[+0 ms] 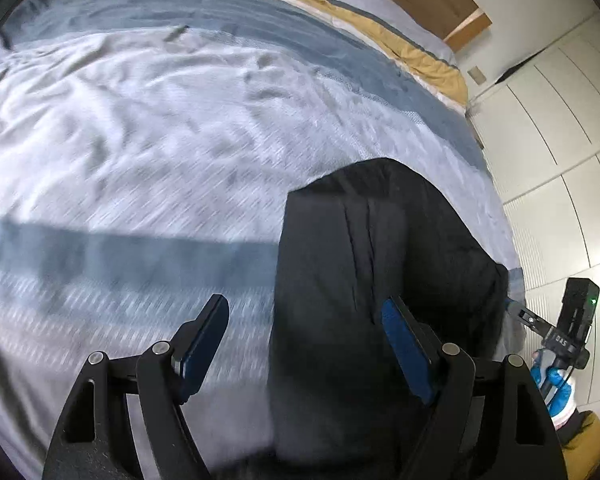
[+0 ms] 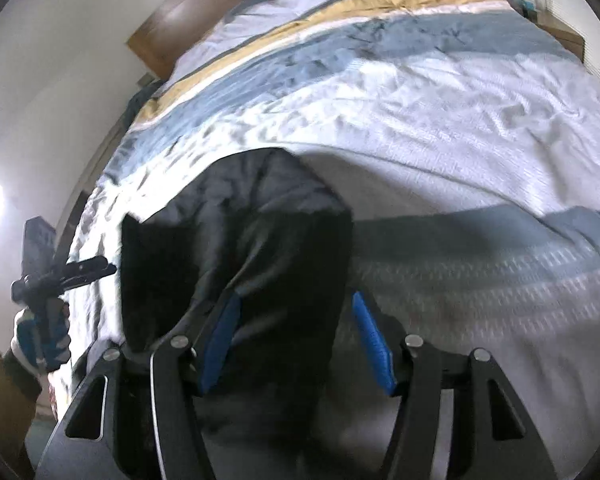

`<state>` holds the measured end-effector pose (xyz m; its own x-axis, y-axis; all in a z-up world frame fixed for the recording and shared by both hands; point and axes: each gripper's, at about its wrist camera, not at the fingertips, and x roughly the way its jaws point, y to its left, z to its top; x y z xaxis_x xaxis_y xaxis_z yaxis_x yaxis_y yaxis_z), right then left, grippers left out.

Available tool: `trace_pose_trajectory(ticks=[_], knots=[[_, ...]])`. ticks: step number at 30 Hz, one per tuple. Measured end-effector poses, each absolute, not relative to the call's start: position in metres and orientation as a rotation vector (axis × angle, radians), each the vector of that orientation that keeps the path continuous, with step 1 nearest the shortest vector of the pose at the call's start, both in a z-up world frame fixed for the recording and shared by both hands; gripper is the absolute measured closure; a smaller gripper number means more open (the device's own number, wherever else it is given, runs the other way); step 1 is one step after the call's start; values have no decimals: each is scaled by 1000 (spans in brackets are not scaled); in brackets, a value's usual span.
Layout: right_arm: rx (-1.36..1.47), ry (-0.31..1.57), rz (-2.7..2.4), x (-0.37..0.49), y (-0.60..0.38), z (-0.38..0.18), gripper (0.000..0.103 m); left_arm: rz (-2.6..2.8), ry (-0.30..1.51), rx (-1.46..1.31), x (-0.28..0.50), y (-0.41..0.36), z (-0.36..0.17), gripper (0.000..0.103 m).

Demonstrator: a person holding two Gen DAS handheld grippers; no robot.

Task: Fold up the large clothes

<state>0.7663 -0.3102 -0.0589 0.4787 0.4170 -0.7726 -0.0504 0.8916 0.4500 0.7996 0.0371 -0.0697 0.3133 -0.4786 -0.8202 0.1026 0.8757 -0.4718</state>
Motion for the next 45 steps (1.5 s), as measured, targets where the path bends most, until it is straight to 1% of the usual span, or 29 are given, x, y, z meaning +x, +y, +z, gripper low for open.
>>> trace_pose_trajectory(ticks=[5, 9, 11, 12, 13, 14, 15, 16, 18, 25, 31, 34, 39, 45], knots=[[474, 1061, 309, 803, -307, -91, 46, -403, 1239, -403, 830, 15, -102, 27], [465, 1078, 322, 821, -299, -101, 46, -392, 1270, -410, 842, 1, -117, 27], [428, 1094, 314, 828, -293, -104, 47, -371, 1273, -403, 847, -7, -121, 35], [413, 1099, 308, 830, -290, -105, 48, -366, 1273, -403, 848, -9, -122, 43], [397, 1105, 305, 832, -286, -106, 64, -360, 1274, -402, 849, -12, -122, 55], [369, 1117, 299, 833, -281, -106, 75, -347, 1274, -394, 849, -15, -122, 63], [349, 1118, 291, 833, -278, -105, 78, -336, 1272, -382, 848, -19, -121, 82], [336, 1111, 290, 831, -275, -101, 83, -334, 1263, -373, 845, -21, -116, 87], [308, 1097, 294, 824, -273, -92, 86, -332, 1235, -338, 837, -25, -106, 91], [268, 1019, 322, 769, -282, -34, 88, -367, 1119, -368, 778, -11, -60, 92], [242, 966, 359, 690, -275, 15, 88, -406, 1054, -396, 704, 5, -17, 92], [240, 964, 366, 652, -271, 28, 88, -423, 1044, -362, 663, 9, -3, 92], [276, 987, 366, 587, -262, 24, 88, -433, 1057, -319, 595, 15, -2, 91], [338, 1036, 334, 535, -261, -18, 87, -436, 1084, -296, 539, 22, -38, 91]])
